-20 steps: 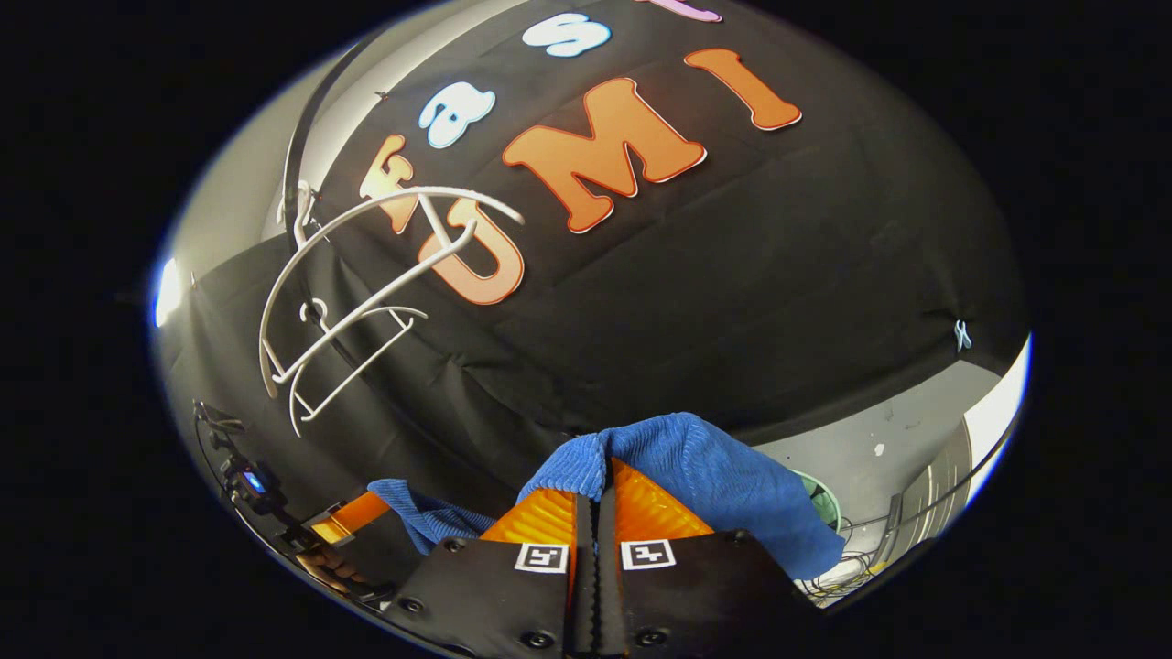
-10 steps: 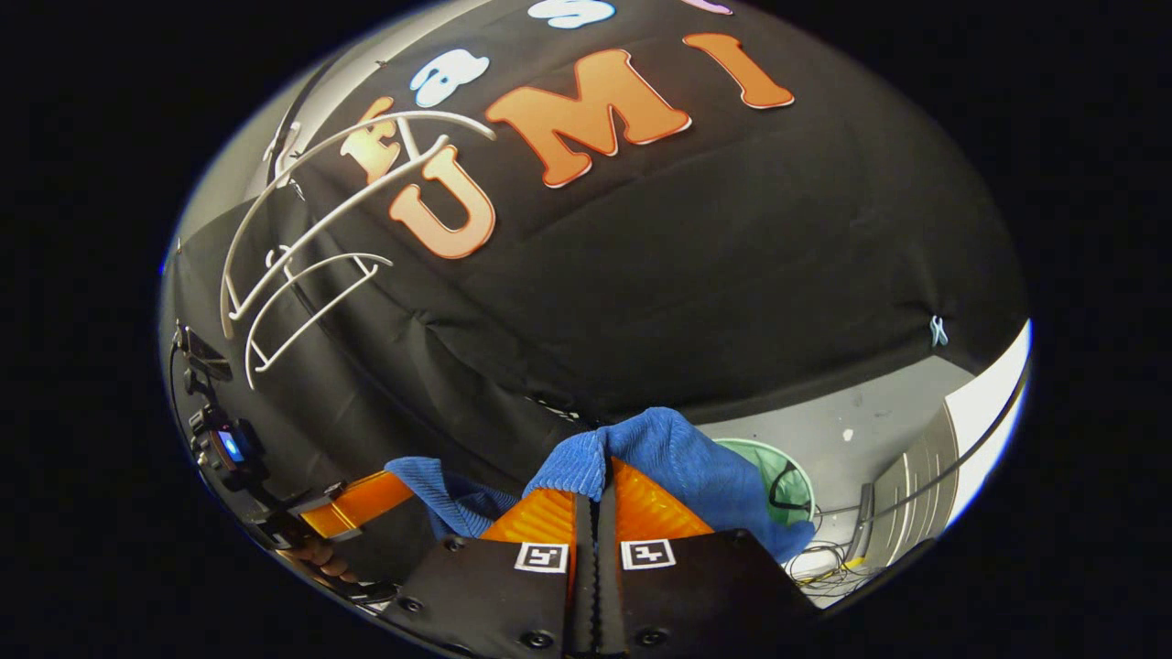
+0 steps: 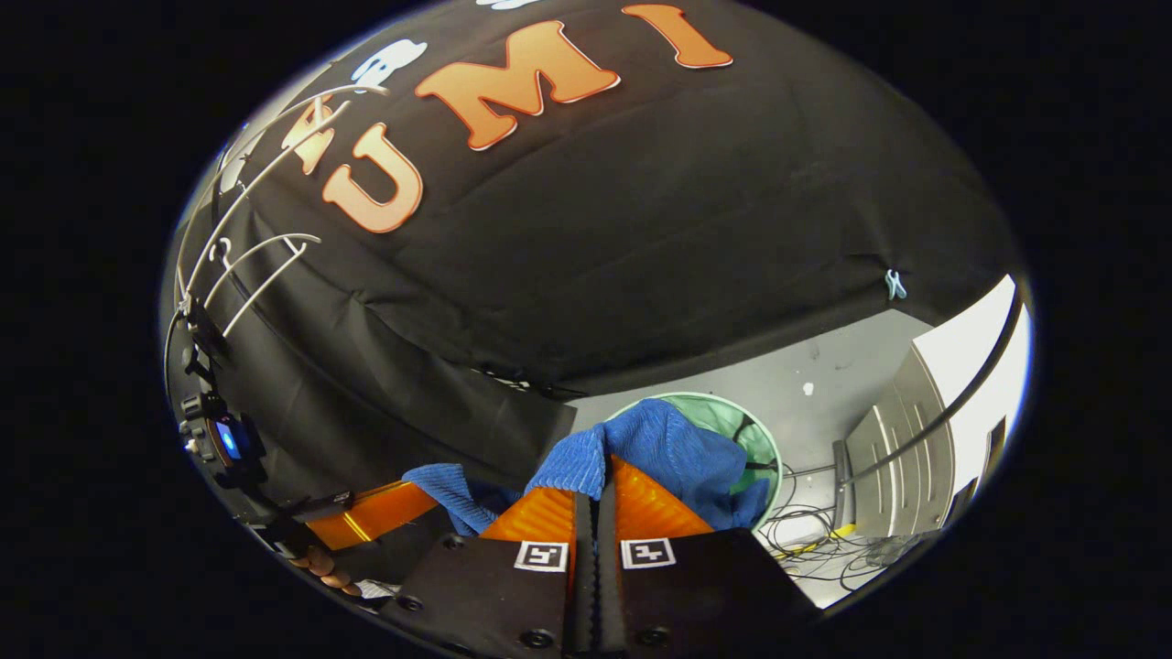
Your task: Grasp the clothes on the hanger with both hands and then place them into the laundry hamper below.
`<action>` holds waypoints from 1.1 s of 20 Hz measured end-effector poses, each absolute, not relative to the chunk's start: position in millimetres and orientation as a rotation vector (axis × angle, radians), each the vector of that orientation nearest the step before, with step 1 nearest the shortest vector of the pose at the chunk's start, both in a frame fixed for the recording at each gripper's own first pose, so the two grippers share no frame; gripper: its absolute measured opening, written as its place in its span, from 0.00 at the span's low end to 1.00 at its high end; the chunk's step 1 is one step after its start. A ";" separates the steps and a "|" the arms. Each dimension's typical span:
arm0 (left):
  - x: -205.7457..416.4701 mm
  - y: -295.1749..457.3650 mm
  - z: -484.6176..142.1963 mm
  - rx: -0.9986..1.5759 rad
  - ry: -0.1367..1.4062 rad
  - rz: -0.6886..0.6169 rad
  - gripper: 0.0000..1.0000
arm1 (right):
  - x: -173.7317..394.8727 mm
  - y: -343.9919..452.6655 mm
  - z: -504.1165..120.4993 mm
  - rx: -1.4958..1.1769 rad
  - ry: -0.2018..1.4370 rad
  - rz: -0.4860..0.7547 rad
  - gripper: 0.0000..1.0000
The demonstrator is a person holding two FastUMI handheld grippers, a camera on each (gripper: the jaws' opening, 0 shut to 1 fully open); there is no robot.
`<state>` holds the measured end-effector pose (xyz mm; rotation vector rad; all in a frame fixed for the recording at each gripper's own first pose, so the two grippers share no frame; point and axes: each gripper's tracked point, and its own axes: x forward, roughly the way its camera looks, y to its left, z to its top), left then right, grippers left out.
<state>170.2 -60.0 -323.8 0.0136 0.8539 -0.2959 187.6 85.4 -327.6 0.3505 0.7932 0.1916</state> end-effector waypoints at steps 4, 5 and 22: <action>164.2 -72.8 -348.4 0.017 0.943 -0.295 0.01 | 184.5 75.1 -361.4 0.319 0.868 0.153 0.08; 163.8 -75.1 -352.7 0.021 0.959 -0.299 0.02 | 184.8 71.9 -369.7 0.308 0.890 0.146 0.09; 175.5 -60.2 -400.2 0.133 1.137 -0.215 0.02 | 176.3 54.9 -448.6 0.158 1.131 0.075 0.12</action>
